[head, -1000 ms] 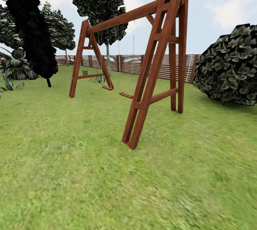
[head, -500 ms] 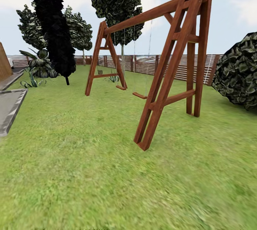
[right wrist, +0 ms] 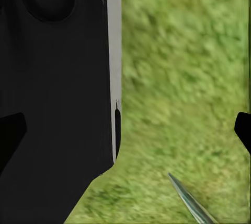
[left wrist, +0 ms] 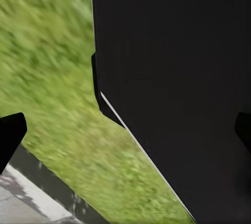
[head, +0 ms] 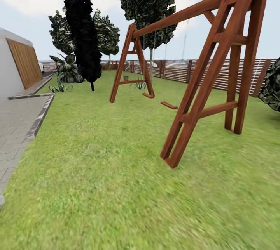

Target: Take the three Easter eggs out of the wicker basket on the lawn in the garden, then place them on the lawn next to a single tree (choose any tree) so that all three eggs are next to the same tree and none are left in the basket.

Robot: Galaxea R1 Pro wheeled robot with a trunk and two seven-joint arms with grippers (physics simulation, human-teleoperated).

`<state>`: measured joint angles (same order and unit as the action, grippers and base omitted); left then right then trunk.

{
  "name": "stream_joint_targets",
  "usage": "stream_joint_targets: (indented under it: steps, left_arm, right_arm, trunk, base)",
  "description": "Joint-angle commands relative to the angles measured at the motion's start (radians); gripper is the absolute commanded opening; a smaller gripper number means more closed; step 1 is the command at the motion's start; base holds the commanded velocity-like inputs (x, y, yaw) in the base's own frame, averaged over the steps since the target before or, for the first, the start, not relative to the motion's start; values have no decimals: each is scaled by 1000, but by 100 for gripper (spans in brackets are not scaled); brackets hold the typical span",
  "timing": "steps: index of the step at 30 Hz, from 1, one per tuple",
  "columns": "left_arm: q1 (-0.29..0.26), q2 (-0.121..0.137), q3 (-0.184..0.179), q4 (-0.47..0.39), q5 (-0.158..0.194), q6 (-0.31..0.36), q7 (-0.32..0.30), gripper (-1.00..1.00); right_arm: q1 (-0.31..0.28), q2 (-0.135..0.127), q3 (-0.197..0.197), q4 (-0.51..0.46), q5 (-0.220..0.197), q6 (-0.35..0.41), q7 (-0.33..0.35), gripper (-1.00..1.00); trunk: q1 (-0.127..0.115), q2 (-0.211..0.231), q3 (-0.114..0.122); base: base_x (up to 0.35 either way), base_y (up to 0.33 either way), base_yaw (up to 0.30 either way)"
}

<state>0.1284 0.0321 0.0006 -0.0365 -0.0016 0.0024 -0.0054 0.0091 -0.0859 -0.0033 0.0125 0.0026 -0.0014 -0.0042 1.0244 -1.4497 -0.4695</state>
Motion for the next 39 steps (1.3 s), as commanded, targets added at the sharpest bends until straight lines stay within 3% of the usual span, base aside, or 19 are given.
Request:
stream_joint_targets:
  steps: [1, 31, 39]
  left_arm:
    - [0, 0, 0, -2, 0, 0, -1, 100]
    - [0, -1, -1, -2, 0, 3, -1, 100]
    - [0, -1, -1, -2, 0, 3, -1, 100]
  right_arm:
    - [0, 0, 0, 0, 0, 0, 0, 100]
    - [0, -1, 2, 0, 0, 0, 0, 100]
    - [0, -2, 5, 0, 4, -2, 2, 100]
  trunk:
    - [1, 0, -1]
    - [1, 0, -1]
    - [1, 0, -1]
  base:
    - [326, 0, 298]
    - [344, 0, 298]
    - [345, 0, 74]
